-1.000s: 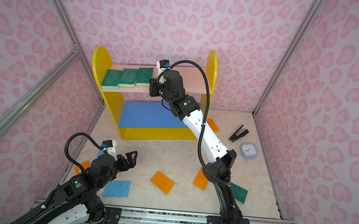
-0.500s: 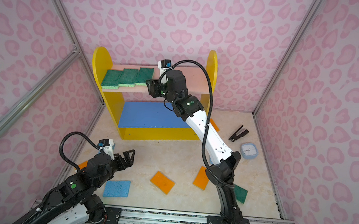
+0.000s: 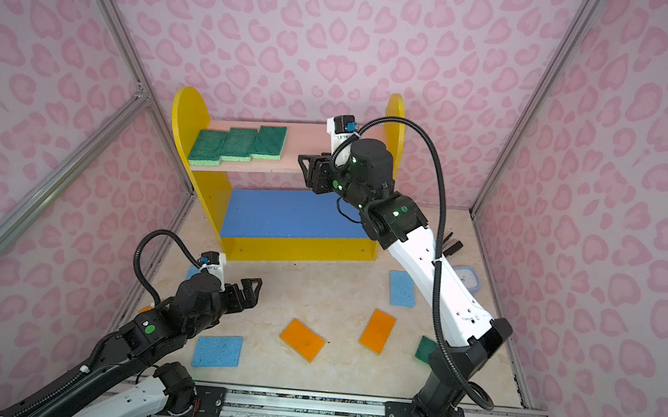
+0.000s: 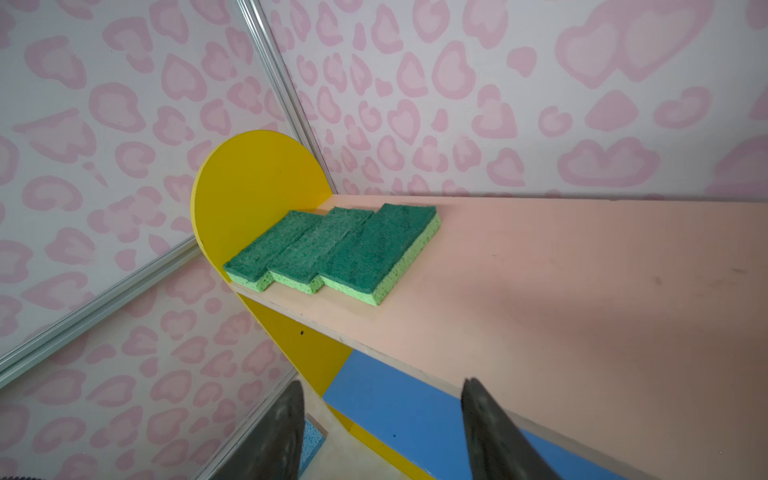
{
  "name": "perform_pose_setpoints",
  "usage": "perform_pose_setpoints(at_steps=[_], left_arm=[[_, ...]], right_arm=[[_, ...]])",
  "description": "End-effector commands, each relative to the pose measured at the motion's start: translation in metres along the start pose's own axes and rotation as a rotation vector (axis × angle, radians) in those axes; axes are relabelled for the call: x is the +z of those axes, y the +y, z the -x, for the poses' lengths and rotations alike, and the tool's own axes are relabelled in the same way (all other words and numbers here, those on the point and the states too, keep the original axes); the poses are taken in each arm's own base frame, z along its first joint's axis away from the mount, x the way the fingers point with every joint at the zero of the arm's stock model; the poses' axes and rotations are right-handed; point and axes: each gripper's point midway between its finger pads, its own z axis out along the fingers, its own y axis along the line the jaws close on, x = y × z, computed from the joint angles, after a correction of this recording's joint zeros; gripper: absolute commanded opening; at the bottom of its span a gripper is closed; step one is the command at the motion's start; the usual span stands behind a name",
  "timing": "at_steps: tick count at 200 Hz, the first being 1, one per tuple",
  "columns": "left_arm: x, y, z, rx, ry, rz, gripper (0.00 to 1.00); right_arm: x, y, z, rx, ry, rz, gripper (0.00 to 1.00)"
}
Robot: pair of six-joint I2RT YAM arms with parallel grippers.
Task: Place and organize the cleaning sponges onto the shelf
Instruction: 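Withdraw the right gripper from the shelf toward the green sponge near the robot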
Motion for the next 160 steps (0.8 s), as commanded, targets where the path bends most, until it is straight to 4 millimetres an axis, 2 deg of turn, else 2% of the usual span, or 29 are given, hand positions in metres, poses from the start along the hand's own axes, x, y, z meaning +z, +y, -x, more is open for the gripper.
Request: perform_pose_setpoints(at_steps=[1,52,56,79,116,119,142,160], left_arm=[[0.006,-0.025,0.012,0.022,-0.054,-0.038,0.98],[0.04,-0.06,-0.002,0.038,-0.001,-0.104,0.98],[0.042,-0.062,-0.004,0.042,0.005,-0.106,0.98],[0.051,-0.069,-0.008,0.055,0.024,-0.115,0.98],[0.061,-0.074,-0.018,0.058,0.041,-0.146,0.98],[0.062,-0.074,-0.019,0.058,0.045,-0.148,0.98],[0.071,-0.07,-0.032,0.059,0.072,-0.144,0.98],[0.078,-0.066,-0.04,0.06,0.083,-0.134,0.98]], right_arm=[[-0.025,-0.016,-0.002,0.017,-0.016,-0.047,0.6],[-0.098,-0.098,-0.049,0.137,0.036,-0.26,0.6],[-0.102,-0.108,-0.062,0.154,0.057,-0.284,0.6],[-0.13,-0.142,-0.097,0.229,0.097,-0.385,0.59],[-0.179,-0.201,-0.177,0.392,0.194,-0.597,0.6],[-0.182,-0.203,-0.179,0.4,0.193,-0.606,0.59],[-0.212,-0.23,-0.233,0.506,0.257,-0.716,0.6],[-0.226,-0.242,-0.272,0.584,0.314,-0.763,0.6]])
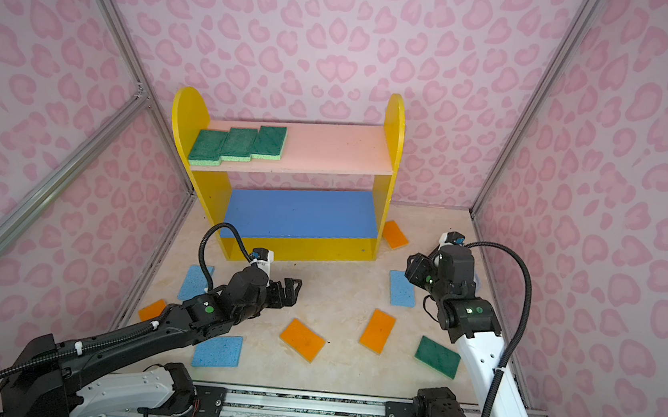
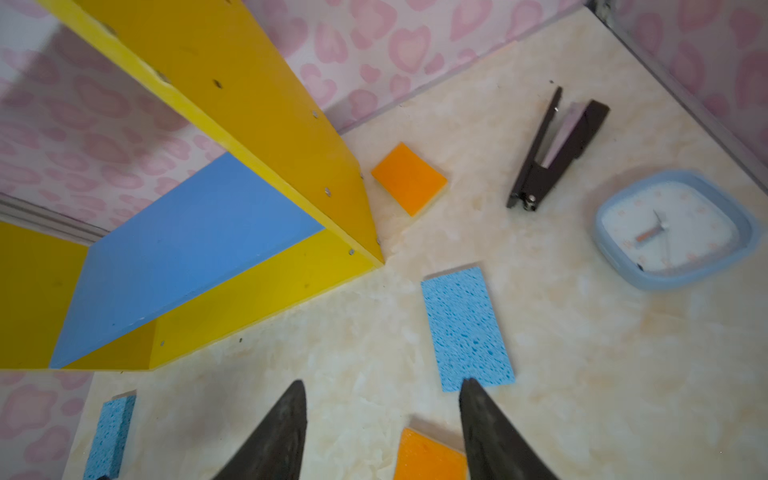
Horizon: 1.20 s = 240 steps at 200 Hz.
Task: Place and organize the cleaning sponges onto the shelf
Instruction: 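Withdraw the right gripper from the shelf toward the green sponge near the robot, then lower the open right gripper over the green sponge on the table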
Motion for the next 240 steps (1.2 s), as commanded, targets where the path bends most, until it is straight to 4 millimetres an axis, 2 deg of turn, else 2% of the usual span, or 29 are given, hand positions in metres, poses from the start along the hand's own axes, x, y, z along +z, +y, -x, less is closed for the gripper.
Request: perform_pose_setpoints(at_steps=[1,34,103,159,165,240], left_arm=[[0.009,-0.004,-0.002,-0.011,-0.014,-0.03,0.98],[0.023,-0.001,-0.018,-0.023,0.019,-0.037,0.98],[0.051,0.002,-0.046,-0.039,0.104,-0.033,0.97],[0.056,0.007,-0.053,-0.042,0.128,-0.017,0.97],[0.057,0.003,-0.05,-0.048,0.114,-0.032,0.97],[0.061,0.009,-0.05,-0.074,0.119,-0.034,0.97]], right_arm=[[0.011,-0.035,-0.039,0.094,0.106,-0.068,0.6],[0.026,-0.076,-0.085,0.141,0.204,-0.185,0.6],[0.03,-0.143,-0.129,0.314,0.2,-0.388,0.66],[0.039,-0.167,-0.15,0.39,0.222,-0.463,0.69],[0.04,-0.169,-0.153,0.395,0.229,-0.468,0.69],[0.053,-0.18,-0.167,0.431,0.309,-0.506,0.65]])
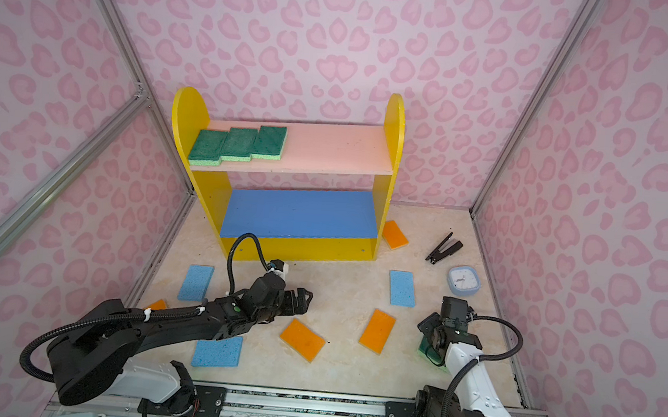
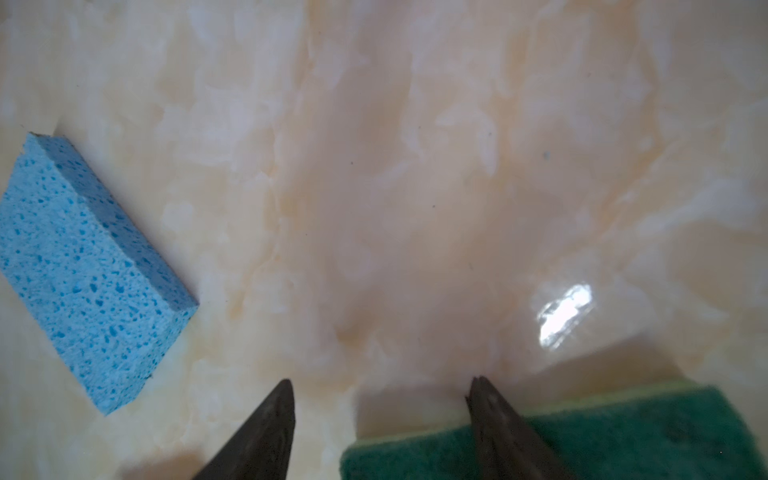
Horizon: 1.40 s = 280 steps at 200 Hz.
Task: Place and organize the cleaning sponges onto the shelf
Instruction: 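Lower the open right gripper over the green sponge on the table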
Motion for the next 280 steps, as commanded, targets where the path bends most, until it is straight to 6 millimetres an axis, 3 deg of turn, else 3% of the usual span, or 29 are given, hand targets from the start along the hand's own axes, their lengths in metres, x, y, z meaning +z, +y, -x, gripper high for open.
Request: perform_pose_setpoints(at_steps=[1,59,79,107,155,196,239,280], left_arm=[[0.001,-0.003,0.003,-0.017,-0.014,-0.023,0.97],[0.002,-0.002,0.003,-0.02,-0.011,-0.022,0.97],[0.001,-0.002,0.003,-0.021,-0.014,-0.022,0.97],[0.001,-0.001,0.003,-0.021,-0.013,-0.02,0.97],[-0.001,-0.002,0.004,-0.022,-0.015,-0.022,0.97],[-0.002,-0.002,0.005,-0.024,-0.019,-0.029,0.97],[-0.005,-0.002,0.005,-0.027,-0.022,-0.033,0.97],[-0.005,0.001,0.004,-0.03,-0.022,-0.028,0.97]], right_arm=[[0.005,-0.012,-0.016,0.012,0.073,-0.053,0.65],[0.01,0.0,-0.026,-0.023,0.157,-0.003,0.42],[0.01,0.001,-0.028,-0.03,0.165,0.007,0.44],[0.005,0.003,-0.025,-0.042,0.158,0.011,0.54],[-0.017,0.016,-0.009,-0.042,0.117,0.042,0.54],[-0.032,0.014,-0.016,-0.02,0.157,0.034,0.51],[-0.026,0.007,-0.037,-0.02,0.214,0.016,0.49],[-0.005,0.002,-0.057,-0.028,0.267,-0.01,0.48]])
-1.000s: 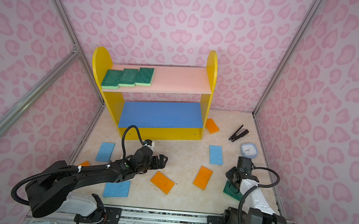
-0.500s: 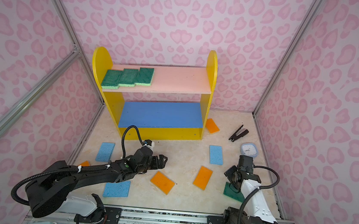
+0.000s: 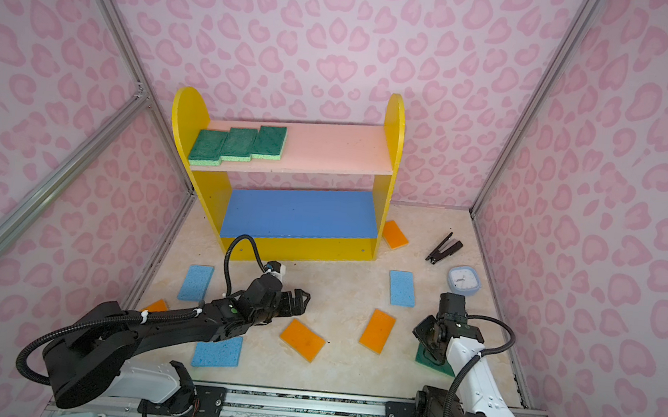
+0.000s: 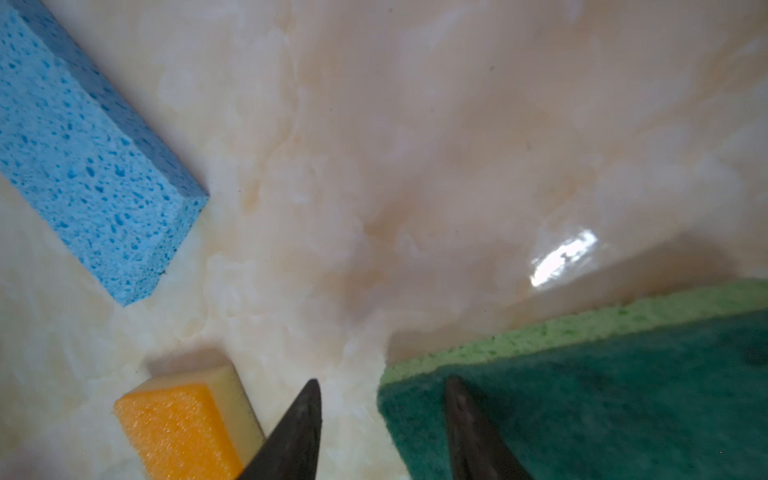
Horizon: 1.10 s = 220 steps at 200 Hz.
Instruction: Place and organize the cleaning sponges onto the shelf
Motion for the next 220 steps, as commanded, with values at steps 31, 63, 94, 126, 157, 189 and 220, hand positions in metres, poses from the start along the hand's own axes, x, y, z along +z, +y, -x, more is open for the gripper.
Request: perform_pose_setpoints(at_steps=[31,63,94,126,157,189,220], left_arm=[[-0.001,-0.005,0.007,-0.012,-0.025,-0.022,0.97],[0.0,-0.004,0.007,-0.013,-0.024,-0.018,0.97],[0.001,-0.004,0.007,-0.013,-0.022,-0.014,0.97],[0.0,-0.003,0.007,-0.014,-0.021,-0.013,0.97],[-0.007,-0.006,0.015,-0.012,-0.047,-0.016,0.97],[-0.023,0.0,0.024,-0.032,-0.065,-0.018,0.97],[-0.039,0.01,0.029,-0.065,-0.079,-0.022,0.97]], right_arm=[[0.027,-0.004,-0.025,0.025,0.119,-0.005,0.38],[0.028,0.0,-0.026,0.013,0.122,0.015,0.2],[0.022,0.001,-0.023,-0.008,0.097,0.022,0.0],[0.011,0.007,-0.016,-0.024,0.067,0.046,0.0],[-0.011,0.035,-0.002,-0.102,0.02,0.101,0.0],[-0.044,0.093,0.001,-0.302,-0.021,0.186,0.0],[-0.07,0.158,-0.025,-0.526,-0.02,0.293,0.0]])
